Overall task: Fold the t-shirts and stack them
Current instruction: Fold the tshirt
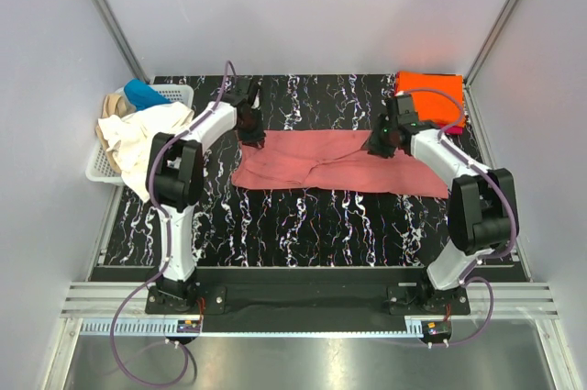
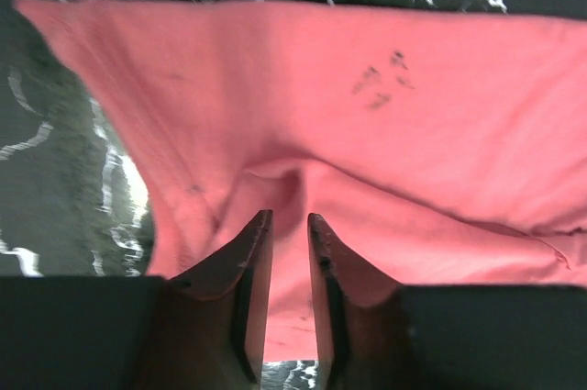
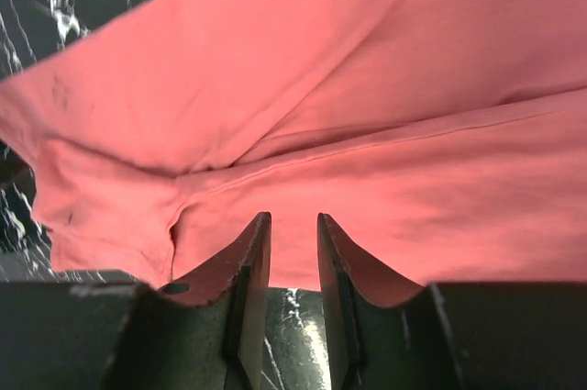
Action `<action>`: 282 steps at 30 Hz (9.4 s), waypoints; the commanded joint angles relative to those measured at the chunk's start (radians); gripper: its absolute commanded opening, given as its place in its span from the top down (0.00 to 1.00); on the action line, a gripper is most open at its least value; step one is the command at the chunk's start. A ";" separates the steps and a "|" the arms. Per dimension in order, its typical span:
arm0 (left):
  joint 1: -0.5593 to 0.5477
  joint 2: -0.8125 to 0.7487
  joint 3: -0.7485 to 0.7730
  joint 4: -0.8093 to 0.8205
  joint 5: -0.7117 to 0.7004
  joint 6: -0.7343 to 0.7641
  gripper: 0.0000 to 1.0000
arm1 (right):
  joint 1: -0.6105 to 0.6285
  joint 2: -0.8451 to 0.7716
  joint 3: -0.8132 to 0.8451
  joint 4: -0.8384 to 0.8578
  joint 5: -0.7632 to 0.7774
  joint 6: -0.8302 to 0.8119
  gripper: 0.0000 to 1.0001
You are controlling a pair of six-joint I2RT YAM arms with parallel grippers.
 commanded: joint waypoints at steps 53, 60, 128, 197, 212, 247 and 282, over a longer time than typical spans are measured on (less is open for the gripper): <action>0.004 -0.096 -0.255 0.048 -0.088 -0.029 0.71 | 0.340 0.335 0.017 0.312 -0.269 0.034 0.75; 0.004 -0.119 -0.203 -0.019 -0.191 -0.019 0.71 | 0.340 0.262 0.009 0.309 -0.263 0.023 0.75; -0.432 0.130 0.216 0.309 0.119 -0.040 0.61 | 0.277 -0.703 -0.231 -0.001 0.323 0.037 0.71; -0.049 0.345 0.377 0.148 0.024 0.009 0.57 | 0.275 -0.538 -0.333 0.065 0.234 0.141 0.71; -0.029 0.079 0.301 0.435 0.432 0.003 0.44 | 0.274 -0.490 -0.296 0.075 0.250 0.108 0.70; -0.153 -0.297 -0.657 0.335 -0.105 -0.112 0.61 | 0.271 -0.304 -0.466 0.065 0.044 0.289 0.88; -0.309 -0.777 -0.935 0.229 -0.080 -0.150 0.54 | 0.707 -0.226 -0.535 0.058 0.061 0.419 1.00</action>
